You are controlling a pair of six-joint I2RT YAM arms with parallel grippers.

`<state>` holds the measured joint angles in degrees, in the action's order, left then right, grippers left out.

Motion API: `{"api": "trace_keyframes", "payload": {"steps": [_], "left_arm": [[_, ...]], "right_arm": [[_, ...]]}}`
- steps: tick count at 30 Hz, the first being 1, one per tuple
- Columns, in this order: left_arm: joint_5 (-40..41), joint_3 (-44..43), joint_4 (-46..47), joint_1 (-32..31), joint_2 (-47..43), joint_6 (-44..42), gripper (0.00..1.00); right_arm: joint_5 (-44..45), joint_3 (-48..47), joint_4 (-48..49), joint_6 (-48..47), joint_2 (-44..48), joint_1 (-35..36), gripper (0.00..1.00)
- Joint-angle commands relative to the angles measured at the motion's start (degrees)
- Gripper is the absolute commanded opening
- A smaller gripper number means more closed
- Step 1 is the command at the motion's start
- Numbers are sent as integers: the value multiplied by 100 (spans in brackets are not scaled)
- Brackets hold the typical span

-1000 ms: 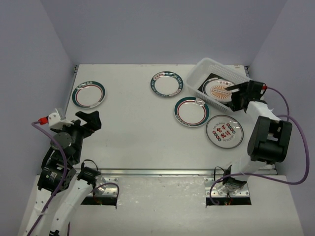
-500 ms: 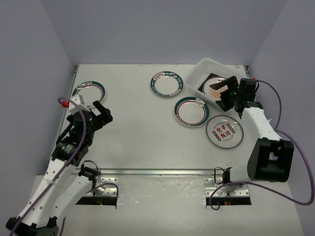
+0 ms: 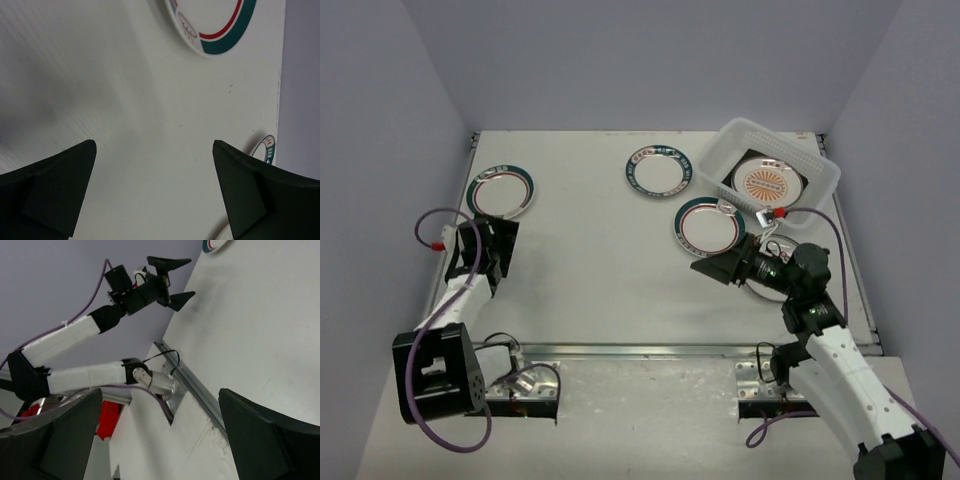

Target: Place the plates into the plastic bin on the countertop

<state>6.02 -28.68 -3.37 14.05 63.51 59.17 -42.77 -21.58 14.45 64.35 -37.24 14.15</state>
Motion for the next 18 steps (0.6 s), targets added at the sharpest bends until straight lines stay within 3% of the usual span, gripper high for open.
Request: {"api": "trace_keyframes", "payload": {"steps": [1, 7, 13, 18], "left_arm": [[-118, 510, 2550, 42, 365, 902, 100], [40, 183, 3033, 521, 1969, 687, 100], [-371, -519, 2967, 753, 3277, 778, 100], [-361, -1056, 2658, 773, 3844, 1002, 92]], "right_arm": [[-818, 389, 60, 228, 865, 44, 99], [-1029, 203, -1265, -244, 1630, 44, 99], [-985, 263, -1592, -300, 2055, 44, 99], [-577, 424, -1750, -354, 2111, 35, 99]]}}
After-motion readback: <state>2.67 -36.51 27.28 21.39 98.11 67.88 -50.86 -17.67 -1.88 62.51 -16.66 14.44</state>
